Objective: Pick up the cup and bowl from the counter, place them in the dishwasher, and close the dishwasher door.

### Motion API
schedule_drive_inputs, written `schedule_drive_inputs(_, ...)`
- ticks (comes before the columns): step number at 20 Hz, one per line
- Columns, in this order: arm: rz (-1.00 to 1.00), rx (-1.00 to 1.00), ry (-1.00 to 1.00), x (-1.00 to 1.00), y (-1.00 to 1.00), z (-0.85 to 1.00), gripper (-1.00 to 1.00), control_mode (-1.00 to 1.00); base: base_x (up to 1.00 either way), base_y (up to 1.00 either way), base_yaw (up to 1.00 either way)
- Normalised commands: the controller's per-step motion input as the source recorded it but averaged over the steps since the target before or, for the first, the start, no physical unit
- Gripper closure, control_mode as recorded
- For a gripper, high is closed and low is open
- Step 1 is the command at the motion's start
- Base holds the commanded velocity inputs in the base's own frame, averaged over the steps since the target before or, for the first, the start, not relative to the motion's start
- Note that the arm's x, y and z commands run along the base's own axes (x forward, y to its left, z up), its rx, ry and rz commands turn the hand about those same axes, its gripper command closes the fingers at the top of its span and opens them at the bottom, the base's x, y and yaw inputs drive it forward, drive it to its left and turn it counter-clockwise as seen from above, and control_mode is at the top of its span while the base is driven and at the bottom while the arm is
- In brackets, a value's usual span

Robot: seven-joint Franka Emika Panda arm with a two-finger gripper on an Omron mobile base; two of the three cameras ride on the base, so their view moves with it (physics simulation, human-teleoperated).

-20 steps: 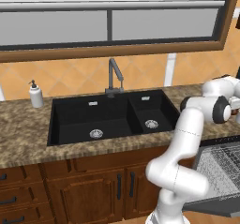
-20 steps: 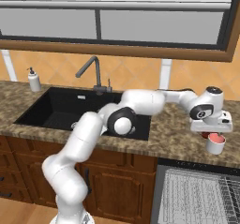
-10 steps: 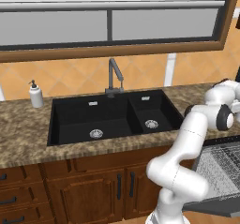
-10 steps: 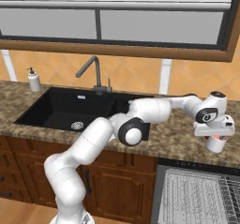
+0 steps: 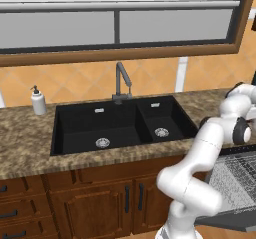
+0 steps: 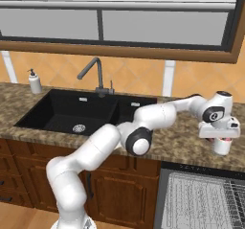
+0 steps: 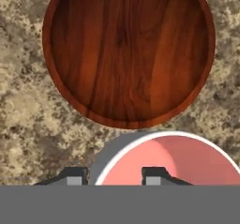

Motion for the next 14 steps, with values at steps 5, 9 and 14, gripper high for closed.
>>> schedule_drive_inputs(5, -0.09, 0.01, -0.17, -0.93, 0.14, 0.04, 1.00, -1.00, 0.00, 0.00, 0.00)
schedule_drive_inputs(9, 0.00, 0.00, -0.14, -1.00, 0.48, 0.02, 1.00, -1.00, 0.00, 0.00, 0.00)
schedule_drive_inputs(14, 0.02, 0.08, -0.24, -1.00, 0.57, -0.06, 1.00, -1.00, 0.00, 0.00, 0.00)
